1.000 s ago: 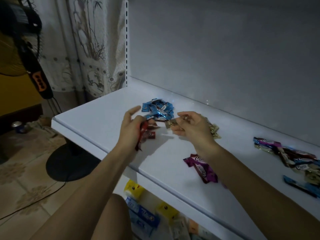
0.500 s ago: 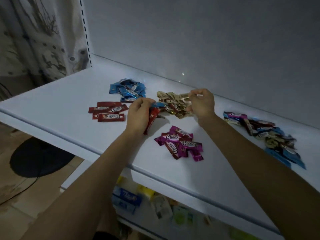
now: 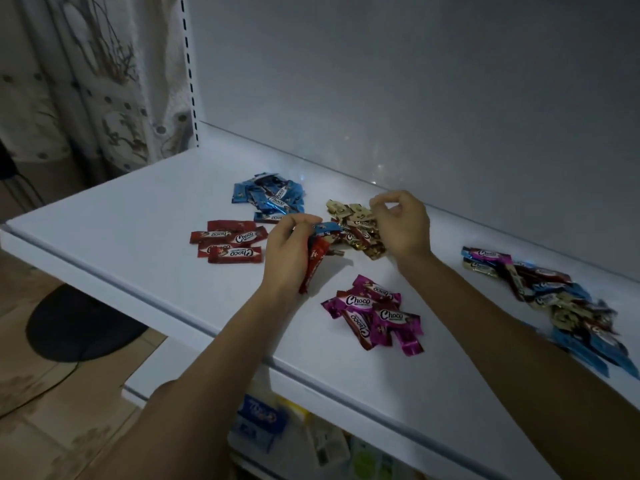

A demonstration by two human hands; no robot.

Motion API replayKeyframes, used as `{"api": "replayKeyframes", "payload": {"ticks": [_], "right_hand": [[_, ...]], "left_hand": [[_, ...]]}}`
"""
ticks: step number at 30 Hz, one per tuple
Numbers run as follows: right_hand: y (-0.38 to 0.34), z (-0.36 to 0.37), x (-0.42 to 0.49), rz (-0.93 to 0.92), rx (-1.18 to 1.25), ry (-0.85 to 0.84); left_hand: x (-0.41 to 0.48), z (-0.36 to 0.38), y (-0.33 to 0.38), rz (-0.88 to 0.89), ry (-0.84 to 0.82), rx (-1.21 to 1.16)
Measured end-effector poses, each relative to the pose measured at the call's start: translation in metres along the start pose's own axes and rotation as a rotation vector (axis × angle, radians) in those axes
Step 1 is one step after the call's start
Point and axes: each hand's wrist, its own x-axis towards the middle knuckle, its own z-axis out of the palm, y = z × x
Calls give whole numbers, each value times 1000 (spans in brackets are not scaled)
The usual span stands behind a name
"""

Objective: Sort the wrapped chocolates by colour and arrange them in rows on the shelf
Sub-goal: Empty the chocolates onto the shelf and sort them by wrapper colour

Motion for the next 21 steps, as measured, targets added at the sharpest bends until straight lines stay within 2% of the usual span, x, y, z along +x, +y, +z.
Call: {"api": "replayKeyframes", "payload": {"ticks": [4,6,9,16,21], "right_hand": [[-23,4,-37,106,134,-397],[-32,8,-45,192,184,-516],[-33,12,-46,230,277,-485],[-53,12,-22,194,362,-297],[-74,41,4,230,322,-396]], "left_hand": [[0,-1,0,-10,-20,-77],[0,-2,-1,15,-47,-45],[-2,-2,-2,41,-48,11],[-5,0,-11,155,106,60],[-4,1,-10,159,101,47]]}}
